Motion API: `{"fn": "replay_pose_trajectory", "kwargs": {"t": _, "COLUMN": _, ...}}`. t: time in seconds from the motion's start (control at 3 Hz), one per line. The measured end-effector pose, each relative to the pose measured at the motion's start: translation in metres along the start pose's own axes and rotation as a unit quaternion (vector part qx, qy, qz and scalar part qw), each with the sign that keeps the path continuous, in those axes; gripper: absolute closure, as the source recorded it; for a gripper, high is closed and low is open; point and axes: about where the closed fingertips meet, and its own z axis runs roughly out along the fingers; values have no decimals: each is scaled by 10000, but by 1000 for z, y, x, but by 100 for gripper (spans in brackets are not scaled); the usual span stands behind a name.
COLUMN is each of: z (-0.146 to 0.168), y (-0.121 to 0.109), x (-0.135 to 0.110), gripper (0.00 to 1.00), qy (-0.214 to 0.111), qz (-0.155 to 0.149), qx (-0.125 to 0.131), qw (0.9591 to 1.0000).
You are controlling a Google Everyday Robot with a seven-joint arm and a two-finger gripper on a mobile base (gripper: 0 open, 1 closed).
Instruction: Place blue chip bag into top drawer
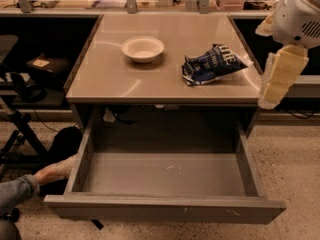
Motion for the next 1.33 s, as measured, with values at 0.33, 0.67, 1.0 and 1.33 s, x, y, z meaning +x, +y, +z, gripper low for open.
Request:
{"fn": "replay_pose_trajectory", "kwargs": {"t": 0.33, "z": -2, "y": -9, "x": -5, "gripper": 0, "qy": -87, "qz": -6, "qx": 100, "qw": 9999}}
{"fn": "replay_pose_trajectory", "kwargs": {"t": 0.67, "z": -2, "y": -11, "x": -8, "gripper": 0, "qy": -88, "qz": -23, "qx": 160, "qw": 9998}}
{"fn": "replay_pose_trajectory", "kwargs": {"t": 1.0, "z": -17, "y": -42, "x": -7, "gripper": 0, "qy": -190, "qz": -74, "qx": 477, "qw": 9987}}
{"fn": "replay_pose_trajectory", "kwargs": {"t": 1.33, "z": 8, "y": -95, "x": -5, "gripper": 0, "qy": -184, "qz": -239, "qx": 293, "qw": 9991}}
